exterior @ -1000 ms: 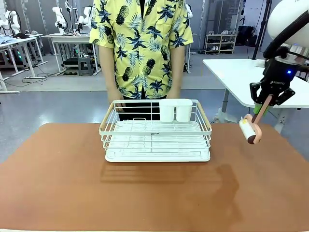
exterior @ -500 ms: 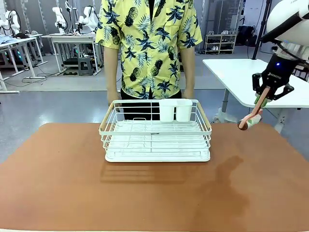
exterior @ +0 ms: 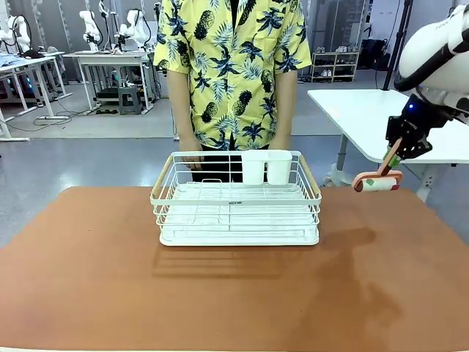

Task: Clean the table.
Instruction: Place the Lint Roller down when the Dish drying rack is positioned in the middle of the table.

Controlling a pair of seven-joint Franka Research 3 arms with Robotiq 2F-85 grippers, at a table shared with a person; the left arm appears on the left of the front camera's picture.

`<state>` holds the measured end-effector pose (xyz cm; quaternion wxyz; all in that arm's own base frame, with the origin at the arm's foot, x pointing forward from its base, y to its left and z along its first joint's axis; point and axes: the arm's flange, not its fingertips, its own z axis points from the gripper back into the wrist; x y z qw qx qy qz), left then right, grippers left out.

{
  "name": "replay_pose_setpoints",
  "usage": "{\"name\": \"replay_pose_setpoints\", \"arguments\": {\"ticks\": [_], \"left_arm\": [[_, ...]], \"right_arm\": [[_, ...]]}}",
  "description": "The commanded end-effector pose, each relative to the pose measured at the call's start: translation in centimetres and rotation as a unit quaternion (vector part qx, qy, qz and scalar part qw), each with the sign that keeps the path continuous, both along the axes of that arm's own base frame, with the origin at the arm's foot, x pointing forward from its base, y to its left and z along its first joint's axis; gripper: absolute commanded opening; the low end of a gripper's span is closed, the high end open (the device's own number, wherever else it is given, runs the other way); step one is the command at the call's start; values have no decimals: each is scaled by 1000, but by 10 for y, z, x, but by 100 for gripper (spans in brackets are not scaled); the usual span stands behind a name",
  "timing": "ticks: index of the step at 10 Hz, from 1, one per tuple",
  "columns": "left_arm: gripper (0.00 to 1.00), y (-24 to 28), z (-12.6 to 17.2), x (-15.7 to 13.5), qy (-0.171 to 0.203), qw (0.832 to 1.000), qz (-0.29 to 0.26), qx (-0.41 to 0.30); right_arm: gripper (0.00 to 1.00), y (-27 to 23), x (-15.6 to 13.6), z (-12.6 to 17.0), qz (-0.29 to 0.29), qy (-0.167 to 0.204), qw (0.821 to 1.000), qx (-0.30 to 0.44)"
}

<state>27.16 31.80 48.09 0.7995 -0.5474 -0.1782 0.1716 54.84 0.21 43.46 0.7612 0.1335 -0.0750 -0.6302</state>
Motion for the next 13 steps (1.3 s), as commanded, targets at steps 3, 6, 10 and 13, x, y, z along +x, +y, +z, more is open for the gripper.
{"name": "replay_pose_setpoints", "arguments": {"ticks": [3, 6, 10, 13], "left_arm": [[100, 0, 0, -3, -10, 1000, -1, 0], [100, 0, 0, -3, -10, 1000, -1, 0], [100, 0, 0, -3, -10, 1000, -1, 0], [100, 0, 0, -3, -10, 1000, -1, 0]], "right_arm": [[21, -5, -32, -41, -37, -34, 999, -21], [21, -5, -41, -73, -43, -24, 998, -25], [21, -10, -59, -96, -50, -30, 998, -15], [64, -16, -70, -96, -53, -27, 998, -12]]}}
